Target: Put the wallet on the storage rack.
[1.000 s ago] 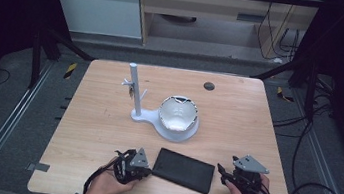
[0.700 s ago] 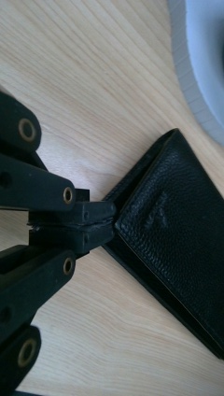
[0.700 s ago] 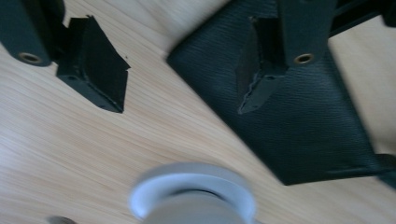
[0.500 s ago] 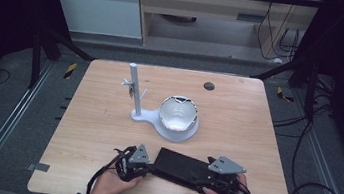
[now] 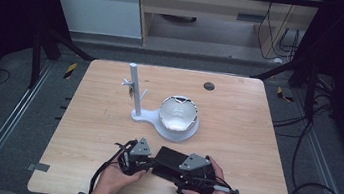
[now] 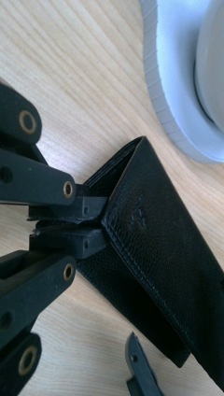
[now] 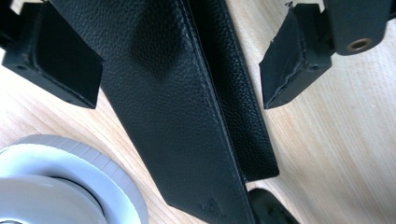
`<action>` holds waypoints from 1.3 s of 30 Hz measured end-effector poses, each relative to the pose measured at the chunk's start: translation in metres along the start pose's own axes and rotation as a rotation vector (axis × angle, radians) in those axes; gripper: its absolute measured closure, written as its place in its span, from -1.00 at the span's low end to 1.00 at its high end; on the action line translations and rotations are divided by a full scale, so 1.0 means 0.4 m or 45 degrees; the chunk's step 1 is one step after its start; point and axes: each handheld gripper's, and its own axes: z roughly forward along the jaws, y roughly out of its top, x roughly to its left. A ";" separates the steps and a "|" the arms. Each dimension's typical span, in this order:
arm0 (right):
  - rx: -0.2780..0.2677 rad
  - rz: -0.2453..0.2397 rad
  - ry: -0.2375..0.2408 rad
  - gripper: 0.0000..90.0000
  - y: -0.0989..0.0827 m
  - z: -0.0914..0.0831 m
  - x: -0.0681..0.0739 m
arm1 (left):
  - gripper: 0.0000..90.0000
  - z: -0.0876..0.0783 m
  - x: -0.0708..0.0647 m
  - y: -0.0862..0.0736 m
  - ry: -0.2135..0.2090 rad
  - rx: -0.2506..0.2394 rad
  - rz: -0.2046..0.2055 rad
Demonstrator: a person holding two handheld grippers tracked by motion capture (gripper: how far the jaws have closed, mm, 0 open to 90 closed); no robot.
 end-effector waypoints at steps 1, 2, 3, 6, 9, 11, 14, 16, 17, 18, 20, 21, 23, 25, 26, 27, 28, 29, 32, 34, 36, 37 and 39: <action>0.010 -0.008 0.000 -0.69 0.005 0.001 -0.002 | 0.89 -0.002 0.002 0.004 -0.002 -0.002 0.004; 0.018 -0.012 0.001 -0.68 0.011 0.002 -0.004 | 0.89 -0.002 0.002 0.007 -0.002 -0.004 0.002; 0.032 -0.021 0.003 -0.69 0.015 0.003 -0.006 | 0.88 -0.003 0.002 0.009 0.000 0.002 0.008; 0.060 -0.042 0.009 -0.69 0.028 0.003 -0.008 | 0.88 -0.004 0.003 0.012 0.001 0.007 0.015; 0.067 -0.058 0.011 -0.67 0.038 0.006 -0.008 | 0.87 -0.004 0.003 0.014 0.002 0.008 0.015; 0.084 -0.070 0.010 -0.67 0.042 0.011 -0.012 | 0.87 -0.005 0.004 0.017 -0.001 0.008 0.014; 0.102 -0.080 0.025 -0.65 0.044 0.019 -0.019 | 0.87 -0.008 0.006 0.022 -0.003 0.008 0.019; 0.109 -0.082 0.022 -0.63 0.045 0.023 -0.022 | 0.87 -0.009 0.007 0.026 -0.001 -0.001 0.015; 0.111 -0.088 0.024 -0.62 0.044 0.024 -0.024 | 0.87 -0.011 0.008 0.029 0.001 -0.002 0.019; 0.111 -0.087 0.020 -0.61 0.043 0.026 -0.026 | 0.87 -0.013 0.008 0.032 0.002 -0.004 0.020; 0.112 -0.089 0.020 -0.57 0.041 0.028 -0.028 | 0.87 -0.015 0.009 0.035 0.002 0.000 0.027; 0.112 -0.091 0.021 -0.56 0.040 0.030 -0.029 | 0.87 -0.015 0.008 0.037 0.000 -0.006 0.023; 0.121 -0.092 0.017 -0.54 0.038 0.033 -0.030 | 0.87 -0.015 0.008 0.040 0.003 -0.006 0.027; 0.126 -0.097 0.014 -0.50 0.039 0.035 -0.032 | 0.87 -0.015 0.008 0.042 0.001 -0.006 0.025; 0.127 -0.097 0.014 -0.48 0.039 0.036 -0.033 | 0.87 -0.014 0.008 0.042 0.000 -0.006 0.024; 0.130 -0.097 0.016 -0.46 0.038 0.038 -0.033 | 0.87 -0.014 0.009 0.043 -0.002 -0.006 0.023; 0.137 -0.094 0.011 -0.44 0.038 0.040 -0.033 | 0.87 -0.013 0.008 0.043 -0.004 -0.010 0.019; 0.148 -0.101 0.008 -0.43 0.037 0.041 -0.033 | 0.87 -0.013 0.008 0.044 -0.003 -0.011 0.019; 0.160 -0.113 -0.004 -0.37 0.037 0.044 -0.031 | 0.87 -0.015 0.009 0.047 -0.007 -0.011 0.024; 0.166 -0.111 -0.023 -0.32 0.038 0.045 -0.030 | 0.87 -0.016 0.010 0.049 -0.012 -0.020 0.017; 0.168 -0.111 -0.034 -0.29 0.038 0.045 -0.031 | 0.87 -0.016 0.011 0.051 -0.013 -0.023 0.014; 0.170 -0.113 -0.039 -0.26 0.038 0.044 -0.031 | 0.87 -0.016 0.011 0.052 -0.014 -0.026 0.009; 0.170 -0.120 -0.057 -0.18 0.038 0.044 -0.032 | 0.87 -0.017 0.011 0.054 -0.020 -0.030 0.009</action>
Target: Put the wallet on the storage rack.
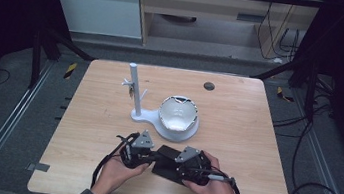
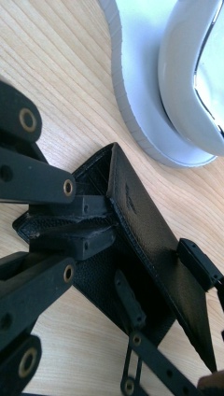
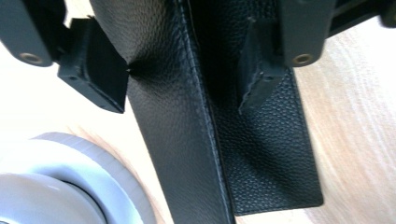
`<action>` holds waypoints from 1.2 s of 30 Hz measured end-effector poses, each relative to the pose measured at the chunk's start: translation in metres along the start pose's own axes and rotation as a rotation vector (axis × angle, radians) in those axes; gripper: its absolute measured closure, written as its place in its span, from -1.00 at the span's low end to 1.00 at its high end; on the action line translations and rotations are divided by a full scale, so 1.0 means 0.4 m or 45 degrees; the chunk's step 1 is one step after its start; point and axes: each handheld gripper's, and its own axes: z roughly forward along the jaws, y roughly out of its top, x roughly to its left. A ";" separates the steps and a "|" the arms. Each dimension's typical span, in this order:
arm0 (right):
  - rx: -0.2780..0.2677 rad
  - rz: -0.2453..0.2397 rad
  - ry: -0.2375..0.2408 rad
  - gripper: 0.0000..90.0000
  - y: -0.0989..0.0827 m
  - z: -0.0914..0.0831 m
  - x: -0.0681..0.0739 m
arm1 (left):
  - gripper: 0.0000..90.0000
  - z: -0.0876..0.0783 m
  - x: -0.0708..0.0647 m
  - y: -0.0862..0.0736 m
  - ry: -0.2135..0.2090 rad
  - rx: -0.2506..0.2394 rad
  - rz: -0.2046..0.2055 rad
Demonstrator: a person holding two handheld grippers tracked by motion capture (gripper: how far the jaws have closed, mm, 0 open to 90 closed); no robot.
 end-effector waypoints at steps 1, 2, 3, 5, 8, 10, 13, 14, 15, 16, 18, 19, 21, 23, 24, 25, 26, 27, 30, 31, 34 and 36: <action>0.002 0.001 -0.009 -0.11 -0.001 0.000 -0.001 | 0.87 -0.001 0.000 0.001 -0.006 -0.004 -0.005; 0.001 0.001 -0.022 -0.02 -0.001 0.000 -0.001 | 0.87 -0.002 -0.001 0.003 -0.012 -0.017 -0.015; -0.001 -0.006 -0.039 0.10 -0.002 0.000 -0.001 | 0.86 -0.005 -0.001 0.004 -0.017 -0.016 -0.014; -0.004 -0.021 -0.073 0.37 -0.001 -0.002 -0.001 | 0.80 -0.011 -0.004 0.007 -0.010 -0.019 -0.017; -0.026 -0.055 -0.109 0.68 -0.002 -0.013 -0.008 | 0.43 -0.028 -0.009 0.011 0.031 -0.049 -0.036; -0.045 -0.084 -0.126 0.78 -0.004 -0.021 -0.011 | 0.01 -0.035 -0.005 0.013 0.061 -0.054 -0.032; -0.068 -0.088 -0.125 0.83 -0.012 -0.035 -0.015 | -0.36 -0.037 0.006 0.013 0.064 -0.053 -0.015; -0.076 -0.089 -0.129 0.84 -0.015 -0.039 -0.017 | -0.45 -0.037 0.011 0.013 0.064 -0.049 -0.010; -0.087 -0.087 -0.130 0.84 -0.020 -0.047 -0.020 | -0.56 -0.036 0.013 0.012 0.063 -0.048 -0.008; -0.096 -0.078 -0.129 0.84 -0.023 -0.052 -0.023 | -0.62 -0.036 0.018 0.013 0.055 -0.051 -0.009; -0.135 -0.058 -0.130 0.85 -0.033 -0.067 -0.032 | -0.64 -0.035 0.023 0.016 0.052 -0.047 -0.007; -0.153 -0.049 -0.131 0.85 -0.037 -0.076 -0.038 | -0.66 -0.034 0.026 0.018 0.048 -0.044 -0.011; -0.189 -0.024 -0.129 0.85 -0.043 -0.090 -0.047 | -0.69 -0.033 0.028 0.023 0.041 -0.036 -0.014; -0.243 0.001 -0.126 0.85 -0.051 -0.106 -0.059 | -0.69 -0.031 0.028 0.031 0.039 -0.026 -0.004; -0.260 0.009 -0.123 0.85 -0.054 -0.110 -0.062 | -0.70 -0.030 0.027 0.036 0.043 -0.020 0.005; -0.281 0.023 -0.125 0.85 -0.058 -0.117 -0.067 | -0.70 -0.029 0.027 0.040 0.041 -0.017 0.010; -0.294 0.029 -0.123 0.85 -0.061 -0.121 -0.069 | -0.71 -0.029 0.027 0.045 0.039 -0.015 0.020; -0.319 0.039 -0.122 0.85 -0.064 -0.125 -0.072 | -0.73 -0.029 0.026 0.049 0.039 -0.017 0.025; -0.364 0.062 -0.122 0.85 -0.071 -0.134 -0.078 | -0.75 -0.031 0.025 0.060 0.026 -0.020 0.040; -0.374 0.070 -0.120 0.85 -0.073 -0.136 -0.079 | -0.76 -0.031 0.025 0.063 0.018 -0.020 0.050; -0.405 0.085 -0.114 0.85 -0.075 -0.142 -0.084 | -0.77 -0.029 0.025 0.073 0.010 -0.013 0.069; -0.423 0.094 -0.109 0.85 -0.076 -0.146 -0.087 | -0.77 -0.025 0.027 0.075 0.010 -0.003 0.076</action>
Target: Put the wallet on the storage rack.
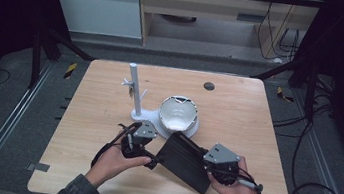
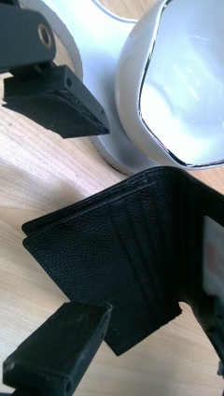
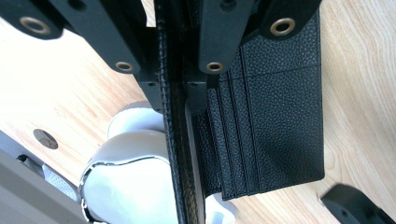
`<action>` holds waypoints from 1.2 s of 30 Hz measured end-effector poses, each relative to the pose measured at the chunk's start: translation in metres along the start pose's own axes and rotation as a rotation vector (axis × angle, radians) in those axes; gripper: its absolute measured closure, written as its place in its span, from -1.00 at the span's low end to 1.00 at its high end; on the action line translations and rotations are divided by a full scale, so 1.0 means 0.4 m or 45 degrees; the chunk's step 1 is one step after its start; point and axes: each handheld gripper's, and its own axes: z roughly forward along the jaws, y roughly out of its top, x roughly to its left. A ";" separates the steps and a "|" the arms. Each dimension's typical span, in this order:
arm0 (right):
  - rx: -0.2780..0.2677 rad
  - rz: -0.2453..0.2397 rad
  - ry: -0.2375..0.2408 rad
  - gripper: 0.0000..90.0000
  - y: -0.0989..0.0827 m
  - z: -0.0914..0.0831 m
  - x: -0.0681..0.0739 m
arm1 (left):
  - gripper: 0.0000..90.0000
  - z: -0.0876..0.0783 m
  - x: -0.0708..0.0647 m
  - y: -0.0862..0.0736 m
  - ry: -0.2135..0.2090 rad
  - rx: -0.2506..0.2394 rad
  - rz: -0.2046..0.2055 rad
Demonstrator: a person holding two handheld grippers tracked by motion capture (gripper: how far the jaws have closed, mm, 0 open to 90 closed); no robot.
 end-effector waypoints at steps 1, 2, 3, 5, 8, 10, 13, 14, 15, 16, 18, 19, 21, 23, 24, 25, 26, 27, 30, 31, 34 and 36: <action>-0.003 0.002 -0.002 0.85 0.001 -0.001 -0.001 | -0.77 0.004 0.002 0.000 -0.002 0.000 -0.005; -0.012 0.006 0.000 0.85 0.001 -0.002 -0.002 | -0.77 0.007 0.004 0.000 -0.011 0.006 -0.006; -0.019 0.008 0.001 0.85 0.001 -0.003 -0.004 | -0.77 0.011 0.005 0.000 -0.015 0.007 -0.013; -0.033 0.017 0.004 0.85 0.002 -0.006 -0.006 | -0.78 0.016 0.007 0.000 -0.014 0.015 -0.017; -0.048 0.025 0.007 0.85 0.006 -0.010 -0.009 | -0.78 0.022 0.009 0.002 -0.035 0.017 -0.023; -0.065 0.028 0.013 0.85 0.010 -0.013 -0.011 | -0.78 0.025 0.009 0.005 -0.042 0.020 -0.012; -0.085 0.029 0.018 0.85 0.015 -0.018 -0.011 | -0.77 0.031 0.009 0.010 -0.053 0.019 0.001; -0.092 0.029 0.021 0.85 0.017 -0.019 -0.011 | -0.76 0.033 0.010 0.010 -0.055 0.018 -0.001; -0.097 0.028 0.021 0.85 0.018 -0.020 -0.011 | -0.75 0.037 0.012 0.011 -0.060 0.021 -0.010; -0.103 0.030 0.020 0.85 0.019 -0.022 -0.011 | -0.73 0.041 0.014 0.012 -0.064 0.024 -0.013; -0.114 0.028 0.021 0.85 0.022 -0.023 -0.011 | -0.70 0.048 0.017 0.012 -0.073 0.033 -0.008; -0.120 0.028 0.022 0.85 0.022 -0.024 -0.012 | -0.69 0.052 0.018 0.012 -0.079 0.035 -0.010; -0.128 0.030 0.021 0.85 0.023 -0.026 -0.014 | -0.67 0.059 0.021 0.012 -0.075 0.037 -0.017; -0.135 0.033 0.022 0.85 0.024 -0.026 -0.015 | -0.55 0.064 0.028 0.014 -0.116 0.032 -0.039; -0.138 0.035 0.022 0.85 0.025 -0.027 -0.016 | -0.44 0.065 0.030 0.017 -0.128 0.032 -0.039; -0.140 0.036 0.022 0.85 0.025 -0.027 -0.016 | -0.39 0.064 0.034 0.021 -0.137 0.039 -0.038; -0.144 0.038 0.019 0.85 0.025 -0.028 -0.017 | -0.23 0.063 0.036 0.023 -0.153 0.041 -0.036; -0.147 0.037 0.018 0.85 0.024 -0.029 -0.017 | -0.03 0.059 0.037 0.027 -0.156 0.037 -0.036; -0.155 0.019 0.025 0.85 0.021 -0.030 -0.015 | 0.21 0.042 0.041 0.037 -0.184 0.041 -0.072; -0.161 0.009 0.030 0.84 0.018 -0.031 -0.014 | 0.34 0.036 0.042 0.040 -0.192 0.040 -0.082; -0.172 0.009 0.041 0.81 0.008 -0.037 -0.010 | 0.64 0.007 0.041 0.056 -0.238 0.026 -0.090; -0.175 0.005 0.046 0.77 0.000 -0.039 -0.004 | 0.76 -0.004 0.037 0.065 -0.259 0.016 -0.100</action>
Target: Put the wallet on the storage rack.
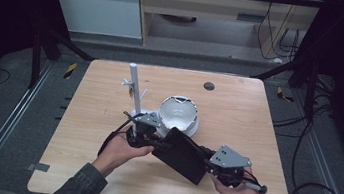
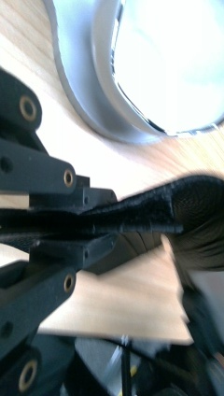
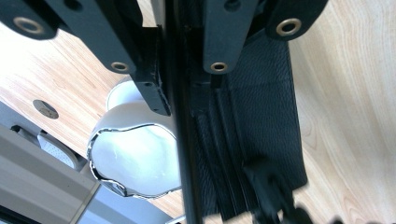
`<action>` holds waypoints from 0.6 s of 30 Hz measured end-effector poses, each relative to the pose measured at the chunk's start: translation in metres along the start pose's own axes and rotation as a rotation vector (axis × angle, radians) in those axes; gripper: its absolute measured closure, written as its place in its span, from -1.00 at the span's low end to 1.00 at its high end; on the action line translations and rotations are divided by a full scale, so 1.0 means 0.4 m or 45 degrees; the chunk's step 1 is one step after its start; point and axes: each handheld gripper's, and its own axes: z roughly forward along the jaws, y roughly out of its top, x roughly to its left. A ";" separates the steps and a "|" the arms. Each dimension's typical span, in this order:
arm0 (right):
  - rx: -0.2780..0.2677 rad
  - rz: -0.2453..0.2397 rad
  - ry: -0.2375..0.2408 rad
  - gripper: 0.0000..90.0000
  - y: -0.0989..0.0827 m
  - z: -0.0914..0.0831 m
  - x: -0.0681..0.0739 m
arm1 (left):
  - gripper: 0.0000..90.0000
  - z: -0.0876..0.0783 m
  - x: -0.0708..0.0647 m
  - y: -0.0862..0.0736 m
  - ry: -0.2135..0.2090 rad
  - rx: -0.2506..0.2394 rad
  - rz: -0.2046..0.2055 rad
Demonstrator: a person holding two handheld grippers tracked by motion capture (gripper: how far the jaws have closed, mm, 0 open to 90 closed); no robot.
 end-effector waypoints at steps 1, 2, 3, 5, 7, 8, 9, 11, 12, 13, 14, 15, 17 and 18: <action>0.002 -0.001 -0.001 0.75 -0.003 -0.001 0.002 | 0.77 -0.005 -0.008 0.008 0.011 0.008 0.013; -0.011 0.001 0.005 0.73 -0.007 -0.001 0.006 | 0.78 -0.007 -0.014 0.014 0.021 0.018 0.030; -0.015 0.003 0.008 0.69 -0.009 -0.001 0.009 | 0.78 -0.009 -0.018 0.019 0.028 0.023 0.036; -0.018 0.004 0.028 0.54 -0.013 0.002 0.015 | 0.79 -0.019 -0.026 0.036 0.044 0.034 0.043; -0.001 0.010 0.059 0.29 -0.019 0.009 0.023 | 0.80 -0.028 -0.033 0.054 0.045 0.033 0.052; 0.016 0.022 0.084 0.11 -0.022 0.014 0.027 | 0.80 -0.033 -0.035 0.061 0.053 0.035 0.061; 0.034 0.033 0.111 -0.01 -0.025 0.020 0.029 | 0.80 -0.039 -0.039 0.071 0.070 0.039 0.067; 0.063 0.033 0.141 -0.21 -0.037 0.032 0.037 | 0.80 -0.052 -0.045 0.093 0.101 0.055 0.083; 0.079 0.046 0.146 -0.35 -0.043 0.037 0.038 | 0.81 -0.058 -0.046 0.102 0.114 0.061 0.086; 0.084 0.051 0.138 -0.48 -0.051 0.041 0.039 | 0.81 -0.064 -0.048 0.111 0.129 0.070 0.095; 0.093 0.053 0.133 -0.54 -0.059 0.043 0.038 | 0.81 -0.073 -0.048 0.119 0.142 0.083 0.109; 0.105 0.059 0.138 -0.58 -0.067 0.044 0.035 | 0.81 -0.079 -0.049 0.125 0.148 0.085 0.106; 0.114 0.086 0.127 -0.65 -0.086 0.042 0.023 | 0.81 -0.099 -0.049 0.139 0.179 0.080 0.105; 0.126 0.112 0.122 -0.70 -0.096 0.044 0.012 | 0.81 -0.110 -0.048 0.144 0.178 0.071 0.100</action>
